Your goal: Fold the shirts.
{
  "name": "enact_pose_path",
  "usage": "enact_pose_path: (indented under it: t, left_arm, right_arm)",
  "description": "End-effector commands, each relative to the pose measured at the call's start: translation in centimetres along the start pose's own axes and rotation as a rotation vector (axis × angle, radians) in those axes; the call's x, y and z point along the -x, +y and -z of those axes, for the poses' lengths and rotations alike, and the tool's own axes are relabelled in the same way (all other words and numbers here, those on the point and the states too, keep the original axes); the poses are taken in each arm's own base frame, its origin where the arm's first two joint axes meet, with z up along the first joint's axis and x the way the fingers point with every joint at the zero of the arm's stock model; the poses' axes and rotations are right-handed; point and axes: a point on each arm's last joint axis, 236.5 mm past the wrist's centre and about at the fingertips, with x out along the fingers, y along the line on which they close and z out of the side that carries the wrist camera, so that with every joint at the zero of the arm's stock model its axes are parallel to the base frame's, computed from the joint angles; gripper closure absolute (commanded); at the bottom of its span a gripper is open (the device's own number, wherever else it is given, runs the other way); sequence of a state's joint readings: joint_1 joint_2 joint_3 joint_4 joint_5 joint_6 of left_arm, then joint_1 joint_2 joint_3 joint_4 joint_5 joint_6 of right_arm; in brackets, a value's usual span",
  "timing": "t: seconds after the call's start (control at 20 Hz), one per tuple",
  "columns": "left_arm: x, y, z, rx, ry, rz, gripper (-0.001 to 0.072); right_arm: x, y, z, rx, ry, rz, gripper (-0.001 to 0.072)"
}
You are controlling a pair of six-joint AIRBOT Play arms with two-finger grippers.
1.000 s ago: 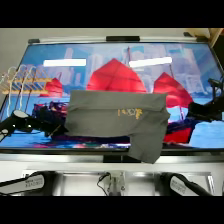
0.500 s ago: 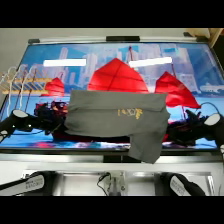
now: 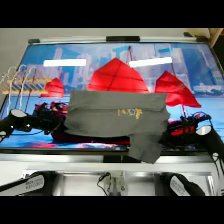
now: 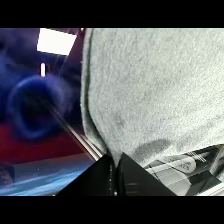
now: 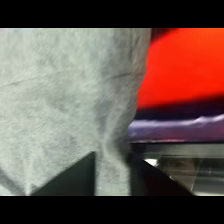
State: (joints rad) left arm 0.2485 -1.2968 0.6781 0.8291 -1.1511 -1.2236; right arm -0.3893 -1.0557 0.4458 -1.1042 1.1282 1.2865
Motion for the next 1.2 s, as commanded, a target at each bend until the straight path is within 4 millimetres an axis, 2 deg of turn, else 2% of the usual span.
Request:
enact_pose_path:
  t: [0.0, 0.05, 0.15, 0.2, 0.3, 0.4, 0.5, 0.6, 0.75, 0.85, 0.95, 1.0, 1.05, 1.1, 1.15]
  left_arm:
    - [0.1, 0.1, -0.4, -0.005, -0.017, -0.005, 0.0668]
    - [0.1, 0.1, -0.4, -0.009, -0.016, -0.005, 0.0668]
    - [0.3, 0.0, -0.7, -0.024, -0.023, -0.004, 0.0668]
    - [0.8, -0.5, -1.3, -0.06, -0.033, -0.001, 0.0668]
    - [2.8, -2.3, -3.7, -0.169, -0.086, 0.003, 0.0668]
    - [5.6, -4.4, -7.5, -0.231, -0.192, -0.005, 0.0668]
    - [8.0, -6.2, -11.5, -0.25, -0.303, -0.014, 0.0668]
    - [8.8, -7.7, -15.0, -0.223, -0.361, -0.004, 0.0666]
    - [7.1, -8.9, -18.8, -0.203, -0.349, 0.011, 0.0667]
    - [5.8, -8.4, -21.0, -0.138, -0.336, 0.022, 0.0667]
    - [4.3, -7.5, -22.2, -0.087, -0.314, 0.025, 0.0665]
    - [3.5, -7.3, -22.4, -0.073, -0.3, 0.034, 0.0613]
    - [2.7, -7.3, -22.4, -0.054, -0.284, 0.054, 0.042]
    - [2.2, -7.6, -22.2, -0.038, -0.268, 0.08, 0.0201]
    - [2.2, -7.7, -22.0, -0.034, -0.256, 0.091, 0.0096]
  right_arm:
    - [-0.8, 0.9, -0.3, 0.042, -0.007, -0.033, 0.0509]
    - [-1.0, 1.7, 0.0, 0.095, 0.007, -0.049, 0.063]
    - [-0.4, 2.7, -0.1, 0.198, 0.025, -0.038, 0.0649]
    - [0.8, 3.4, -1.5, 0.23, -0.002, -0.037, 0.0649]
    - [4.5, 5.3, -6.1, 0.289, -0.133, -0.029, 0.065]
    - [9.0, 7.4, -11.8, 0.327, -0.333, -0.007, 0.065]
    - [11.8, 9.4, -16.4, 0.35, -0.479, 0.004, 0.065]
    - [11.8, 11.3, -19.9, 0.371, -0.538, 0.005, 0.065]
    - [9.4, 12.4, -24.7, 0.306, -0.554, -0.009, 0.065]
    - [7.7, 12.0, -26.8, 0.241, -0.528, -0.023, 0.0649]
    - [5.8, 11.6, -27.5, 0.211, -0.486, -0.029, 0.0649]
    - [4.8, 11.4, -27.4, 0.205, -0.466, -0.028, 0.0638]
    - [3.9, 11.4, -27.2, 0.201, -0.442, -0.032, 0.05]
    - [3.6, 11.3, -26.9, 0.21, -0.425, -0.031, 0.0223]
    - [3.7, 11.1, -26.5, 0.253, -0.41, -0.016, 0.0132]
